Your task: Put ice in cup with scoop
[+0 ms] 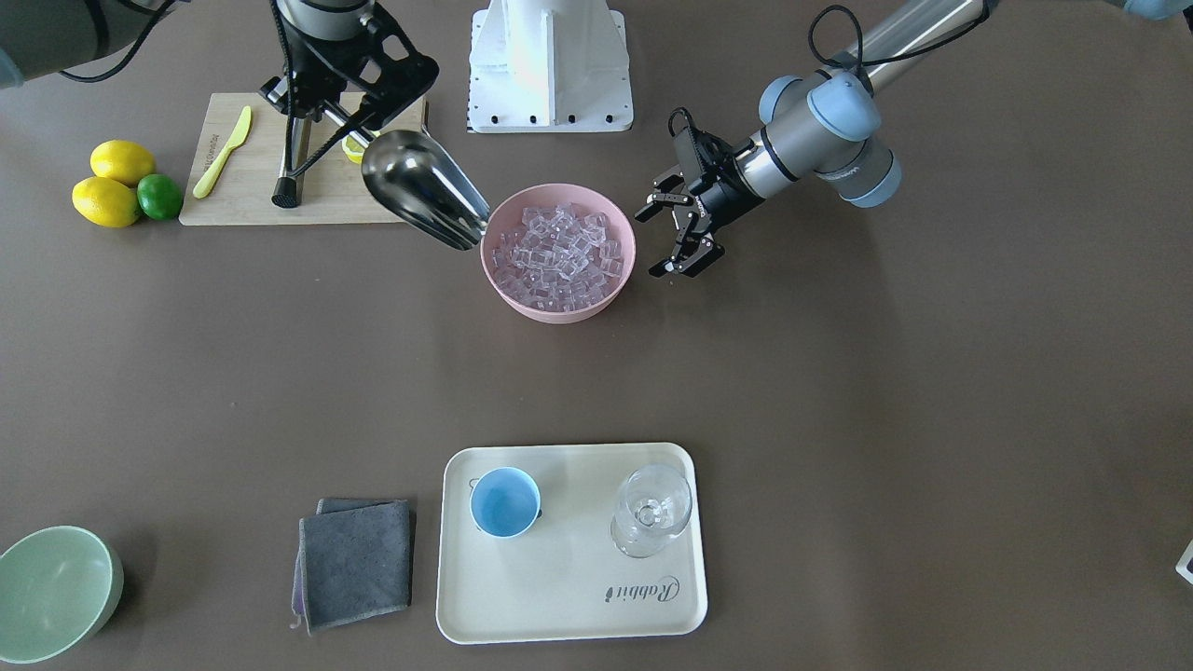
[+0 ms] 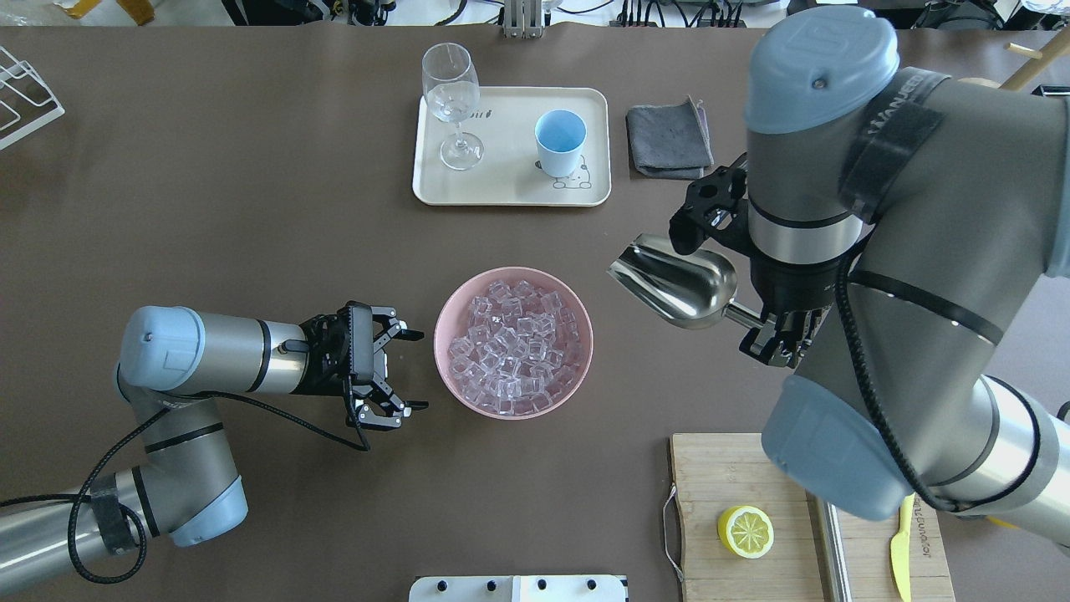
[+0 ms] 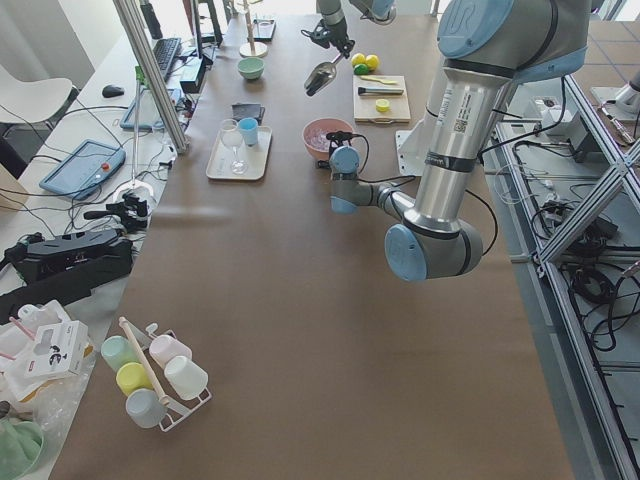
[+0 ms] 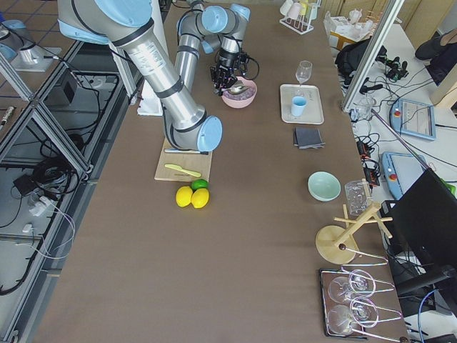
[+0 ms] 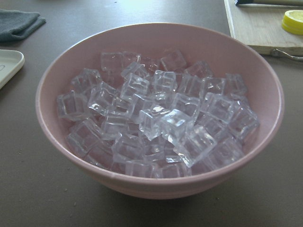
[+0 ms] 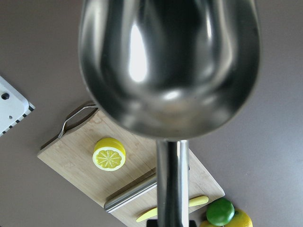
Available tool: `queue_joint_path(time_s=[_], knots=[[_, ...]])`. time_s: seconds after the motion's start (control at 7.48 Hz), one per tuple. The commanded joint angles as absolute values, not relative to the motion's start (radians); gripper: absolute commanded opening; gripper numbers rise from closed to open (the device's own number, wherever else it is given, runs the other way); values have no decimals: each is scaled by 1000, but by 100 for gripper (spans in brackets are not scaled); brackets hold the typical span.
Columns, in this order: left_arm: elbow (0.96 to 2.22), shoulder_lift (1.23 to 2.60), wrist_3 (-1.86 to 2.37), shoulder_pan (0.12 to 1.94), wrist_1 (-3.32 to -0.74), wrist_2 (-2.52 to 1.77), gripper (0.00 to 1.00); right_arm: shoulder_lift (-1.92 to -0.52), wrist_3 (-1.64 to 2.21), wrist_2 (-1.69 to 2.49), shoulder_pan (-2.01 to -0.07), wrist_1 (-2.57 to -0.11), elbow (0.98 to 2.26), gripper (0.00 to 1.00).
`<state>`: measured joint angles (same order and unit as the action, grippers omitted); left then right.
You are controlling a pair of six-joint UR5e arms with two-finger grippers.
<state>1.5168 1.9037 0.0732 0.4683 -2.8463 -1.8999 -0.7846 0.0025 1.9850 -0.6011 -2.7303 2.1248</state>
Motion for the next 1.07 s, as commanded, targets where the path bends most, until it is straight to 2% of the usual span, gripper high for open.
queue_joint_path(time_s=[0.0,0.27,0.53,0.8,0.94], knots=[[1508,1917,112,462,-2846,-1875,98,-605,-2,1885,-462,-2918,1998,0],[1494,1931,113,462,-2847,-1875,98,-578,-5,1893,-446,-2944,1889,0],[1493,1931,114,462,-2852,-1875,98,-558,-64,1876,-443,-3006,1844,0],[1491,1931,112,462,-2853,-1876,98,-456,-133,1827,-443,-3092,1716,0],[1491,1931,112,462,-2853,-1875,98,-442,-135,1801,-443,-3093,1691,0]])
